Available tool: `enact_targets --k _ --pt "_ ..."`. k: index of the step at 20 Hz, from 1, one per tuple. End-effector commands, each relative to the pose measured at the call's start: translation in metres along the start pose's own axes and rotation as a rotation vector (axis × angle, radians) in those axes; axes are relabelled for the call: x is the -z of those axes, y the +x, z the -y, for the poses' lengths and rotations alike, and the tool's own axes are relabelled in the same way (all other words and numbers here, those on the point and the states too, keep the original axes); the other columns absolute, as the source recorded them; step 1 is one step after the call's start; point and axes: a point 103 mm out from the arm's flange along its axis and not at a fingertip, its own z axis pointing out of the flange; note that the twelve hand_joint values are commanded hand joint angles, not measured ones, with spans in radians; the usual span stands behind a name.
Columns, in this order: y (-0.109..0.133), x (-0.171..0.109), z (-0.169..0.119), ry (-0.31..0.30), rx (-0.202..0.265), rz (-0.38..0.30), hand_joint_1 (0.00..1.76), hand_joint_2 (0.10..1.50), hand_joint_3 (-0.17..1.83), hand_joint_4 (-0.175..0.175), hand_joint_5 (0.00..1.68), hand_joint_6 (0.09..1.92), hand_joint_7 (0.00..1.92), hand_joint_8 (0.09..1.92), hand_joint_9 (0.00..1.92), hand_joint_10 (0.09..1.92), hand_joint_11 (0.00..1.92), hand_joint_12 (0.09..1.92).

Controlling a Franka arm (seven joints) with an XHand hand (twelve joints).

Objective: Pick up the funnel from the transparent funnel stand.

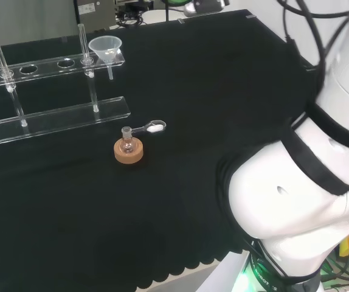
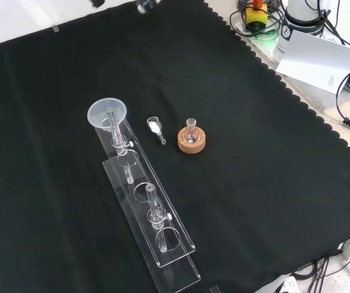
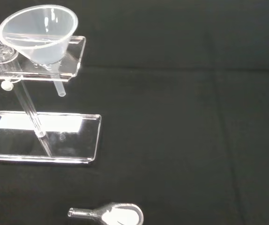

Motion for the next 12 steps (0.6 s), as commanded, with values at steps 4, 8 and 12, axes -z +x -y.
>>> enact_targets --k 4,8,12 --pt "0.028 -0.043 -0.087 0.071 0.128 0.028 0.05 1.08 0.36 -0.006 0.16 0.09 0.08 0.51 0.21 0.62 0.04 1.38" --pt "0.038 -0.054 -0.098 0.080 0.154 0.019 0.05 1.08 0.35 -0.006 0.16 0.09 0.07 0.51 0.21 0.62 0.04 1.38" --pt "0.046 -0.060 -0.109 0.102 0.168 0.037 0.07 1.07 0.34 -0.005 0.16 0.09 0.08 0.51 0.22 0.62 0.04 1.38"
